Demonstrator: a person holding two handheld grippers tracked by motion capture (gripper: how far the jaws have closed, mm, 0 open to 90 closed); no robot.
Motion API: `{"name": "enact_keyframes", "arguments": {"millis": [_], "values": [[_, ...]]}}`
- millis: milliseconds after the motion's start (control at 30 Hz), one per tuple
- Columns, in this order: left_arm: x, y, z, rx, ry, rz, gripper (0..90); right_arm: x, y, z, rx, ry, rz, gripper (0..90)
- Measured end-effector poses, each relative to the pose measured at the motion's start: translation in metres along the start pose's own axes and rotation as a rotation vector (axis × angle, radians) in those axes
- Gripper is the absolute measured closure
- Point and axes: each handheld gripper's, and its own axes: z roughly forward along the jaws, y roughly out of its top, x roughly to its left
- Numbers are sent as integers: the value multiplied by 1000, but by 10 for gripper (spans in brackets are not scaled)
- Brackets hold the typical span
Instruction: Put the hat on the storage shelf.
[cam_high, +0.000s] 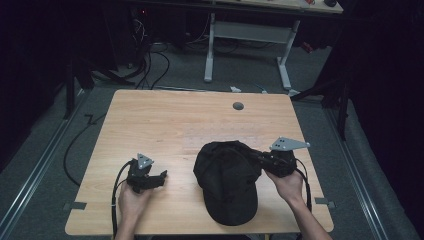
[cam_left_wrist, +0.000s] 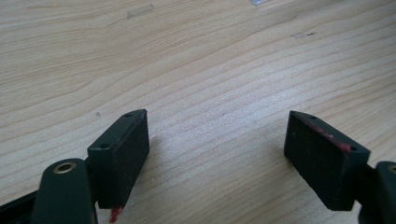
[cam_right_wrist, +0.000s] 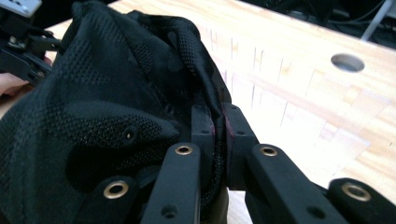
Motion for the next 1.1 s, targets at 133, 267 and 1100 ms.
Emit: {"name": "enact_keyframes", "arguments": {"millis": [133, 267, 1100], "values": [[0, 0, 0, 3, -4, 8, 219, 0, 9, -7, -16, 5, -15, 854], [-2, 1, -1, 24, -22, 2, 221, 1, 18, -13, -31, 11, -31, 854], [-57, 21, -33, 62, -372, -23, 151, 13, 65, -31, -100, 65, -140, 856]]}}
